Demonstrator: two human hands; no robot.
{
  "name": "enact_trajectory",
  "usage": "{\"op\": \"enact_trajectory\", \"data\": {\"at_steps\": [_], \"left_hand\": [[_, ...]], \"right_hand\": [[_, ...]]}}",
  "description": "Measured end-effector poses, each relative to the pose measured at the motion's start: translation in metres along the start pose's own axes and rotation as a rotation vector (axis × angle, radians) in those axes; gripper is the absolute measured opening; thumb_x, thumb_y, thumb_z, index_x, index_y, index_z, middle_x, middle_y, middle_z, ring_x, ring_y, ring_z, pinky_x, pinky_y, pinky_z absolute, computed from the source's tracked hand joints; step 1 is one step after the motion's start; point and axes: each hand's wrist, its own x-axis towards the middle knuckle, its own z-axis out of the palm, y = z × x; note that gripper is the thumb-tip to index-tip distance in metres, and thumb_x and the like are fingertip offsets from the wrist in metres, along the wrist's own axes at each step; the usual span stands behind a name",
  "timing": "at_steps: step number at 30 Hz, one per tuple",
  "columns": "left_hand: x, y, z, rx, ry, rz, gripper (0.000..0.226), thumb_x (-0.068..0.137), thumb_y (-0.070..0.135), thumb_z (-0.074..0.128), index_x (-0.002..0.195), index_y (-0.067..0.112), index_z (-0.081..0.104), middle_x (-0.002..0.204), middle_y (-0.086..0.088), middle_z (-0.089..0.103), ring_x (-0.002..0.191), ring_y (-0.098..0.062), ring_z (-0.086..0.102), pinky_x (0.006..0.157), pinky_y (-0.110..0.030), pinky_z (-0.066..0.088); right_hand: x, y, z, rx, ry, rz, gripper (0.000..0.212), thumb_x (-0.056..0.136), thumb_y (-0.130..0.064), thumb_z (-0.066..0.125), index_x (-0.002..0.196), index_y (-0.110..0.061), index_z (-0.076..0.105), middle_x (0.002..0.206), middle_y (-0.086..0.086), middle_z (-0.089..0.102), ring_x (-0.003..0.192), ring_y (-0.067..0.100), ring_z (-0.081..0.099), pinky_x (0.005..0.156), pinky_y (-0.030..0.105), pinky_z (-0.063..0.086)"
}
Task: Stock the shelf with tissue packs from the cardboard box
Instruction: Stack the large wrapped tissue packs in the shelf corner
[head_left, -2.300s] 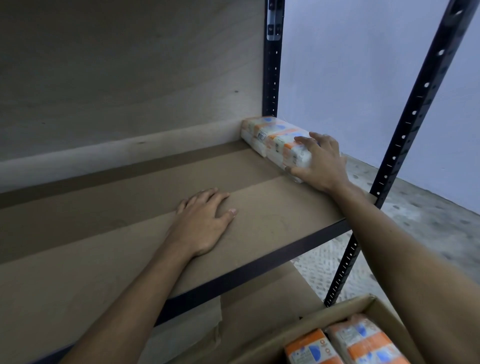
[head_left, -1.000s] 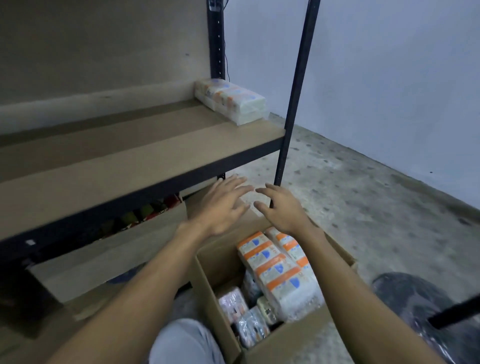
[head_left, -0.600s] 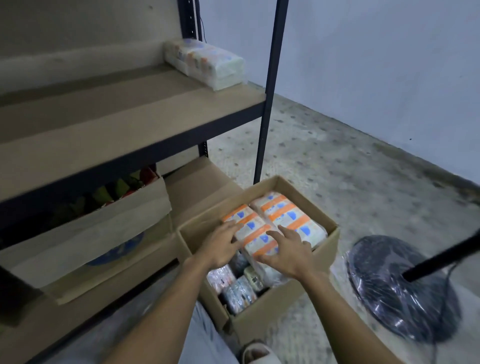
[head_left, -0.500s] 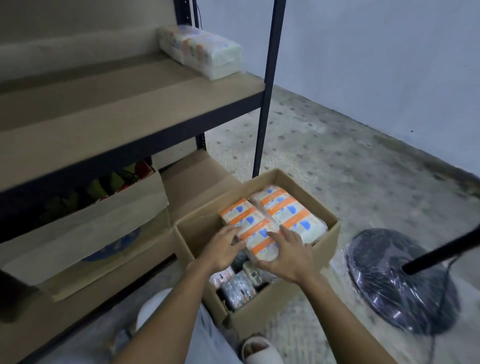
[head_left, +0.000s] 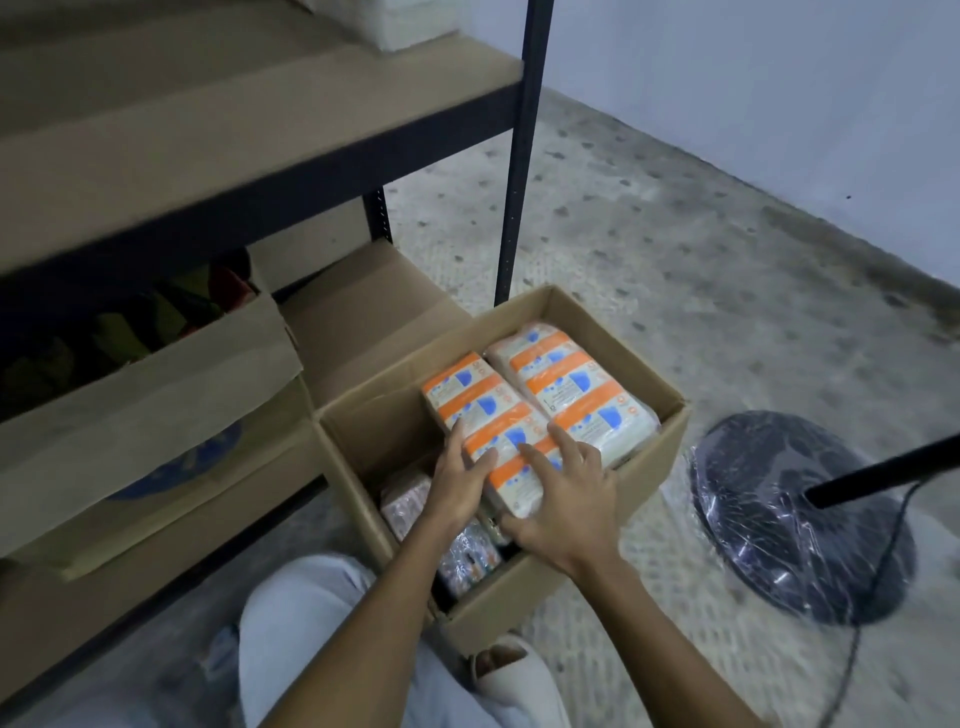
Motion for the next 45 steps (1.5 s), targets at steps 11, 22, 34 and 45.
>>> {"op": "enact_trajectory", "data": {"at_steps": [11, 22, 34, 45], "left_hand": [[-0.016, 0.013, 0.02, -0.178, 0.1, -0.015, 0.08, 0.073, 0.05, 0.063, 0.143, 0.051, 0.025, 0.136, 0.0, 0.054, 0.11, -0.019, 0.064, 0.089, -0.043, 0.056], [-0.059, 0.049, 0.014, -0.418, 0.236, 0.086, 0.058, 0.087, 0.015, 0.07, 0.138, 0.031, 0.048, 0.118, -0.002, 0.066, 0.102, -0.017, 0.067, 0.088, -0.039, 0.057], [-0.106, 0.094, 0.009, -0.454, 0.262, 0.329, 0.05, 0.078, 0.021, 0.076, 0.12, 0.042, 0.06, 0.114, 0.005, 0.07, 0.095, -0.014, 0.071, 0.08, -0.039, 0.06], [-0.151, 0.17, -0.009, -0.437, 0.241, 0.678, 0.05, 0.076, 0.027, 0.074, 0.118, 0.048, 0.058, 0.133, 0.0, 0.057, 0.113, -0.023, 0.064, 0.089, -0.048, 0.056]], "right_hand": [[-0.007, -0.011, -0.008, 0.195, 0.051, 0.028, 0.073, 0.058, -0.068, 0.056, 0.123, -0.036, 0.061, 0.148, -0.002, 0.04, 0.125, 0.027, 0.035, 0.101, 0.05, 0.033], [-0.024, -0.033, -0.042, 0.213, 0.123, 0.02, 0.071, 0.062, -0.069, 0.055, 0.127, -0.041, 0.055, 0.148, -0.004, 0.04, 0.129, 0.028, 0.034, 0.099, 0.051, 0.037], [-0.047, -0.051, -0.092, 0.223, 0.3, -0.052, 0.069, 0.065, -0.07, 0.052, 0.128, -0.044, 0.055, 0.151, 0.0, 0.037, 0.131, 0.031, 0.035, 0.096, 0.053, 0.042], [-0.042, -0.083, -0.152, 0.36, 0.622, -0.179, 0.067, 0.063, -0.057, 0.064, 0.127, -0.036, 0.06, 0.146, 0.005, 0.044, 0.124, 0.033, 0.043, 0.097, 0.045, 0.038]]}}
